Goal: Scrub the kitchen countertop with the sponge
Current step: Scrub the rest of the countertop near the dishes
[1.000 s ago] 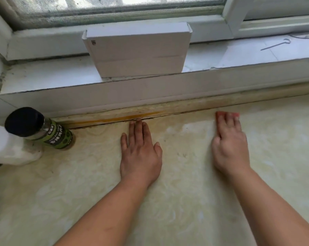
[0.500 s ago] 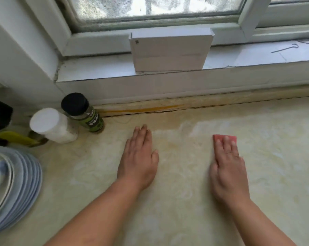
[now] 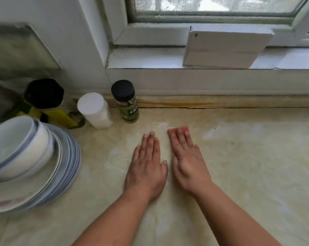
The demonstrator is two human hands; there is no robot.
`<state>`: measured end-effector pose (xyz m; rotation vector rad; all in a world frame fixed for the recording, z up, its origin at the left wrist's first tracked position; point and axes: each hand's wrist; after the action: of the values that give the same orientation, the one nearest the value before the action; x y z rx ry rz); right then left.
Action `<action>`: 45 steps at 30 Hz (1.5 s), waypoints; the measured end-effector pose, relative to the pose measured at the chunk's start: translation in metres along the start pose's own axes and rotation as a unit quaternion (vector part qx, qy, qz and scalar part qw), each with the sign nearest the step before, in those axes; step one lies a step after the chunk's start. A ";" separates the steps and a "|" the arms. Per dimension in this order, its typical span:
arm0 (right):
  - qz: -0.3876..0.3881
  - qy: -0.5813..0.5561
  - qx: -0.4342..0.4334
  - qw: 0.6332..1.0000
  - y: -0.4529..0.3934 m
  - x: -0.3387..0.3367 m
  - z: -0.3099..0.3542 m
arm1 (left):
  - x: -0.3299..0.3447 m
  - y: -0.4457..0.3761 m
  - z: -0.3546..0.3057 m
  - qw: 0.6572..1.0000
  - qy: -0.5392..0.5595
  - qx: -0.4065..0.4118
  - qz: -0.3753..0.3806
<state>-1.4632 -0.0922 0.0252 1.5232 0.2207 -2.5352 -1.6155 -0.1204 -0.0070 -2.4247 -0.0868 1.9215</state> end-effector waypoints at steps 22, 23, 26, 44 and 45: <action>-0.017 -0.009 0.079 0.997 -0.064 0.017 0.021 | 0.000 -0.001 0.002 0.998 0.055 -0.005 0.004; -0.018 -0.009 0.080 0.997 -0.071 0.017 0.022 | -0.001 -0.001 0.002 0.998 0.064 -0.008 -0.003; -0.015 -0.023 0.052 0.998 -0.039 0.018 0.017 | -0.006 -0.001 0.003 0.991 0.125 -0.040 -0.033; -0.031 0.039 0.090 0.995 0.042 0.021 0.020 | 0.003 -0.006 0.000 0.999 0.032 -0.034 -0.015; -0.043 0.050 0.093 0.993 0.030 0.023 0.023 | 0.003 -0.006 0.000 0.999 0.028 -0.033 -0.013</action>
<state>-1.4869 -0.1282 0.0149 1.7475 0.0660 -2.6110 -1.6152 -0.1139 -0.0097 -2.5047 -0.1833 1.8667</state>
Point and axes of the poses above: each hand's wrist, its own y-axis away from the middle knuckle, its own x-axis out of the palm, z = x × y, and after that the axes turned 15 degrees about -z, right-handed
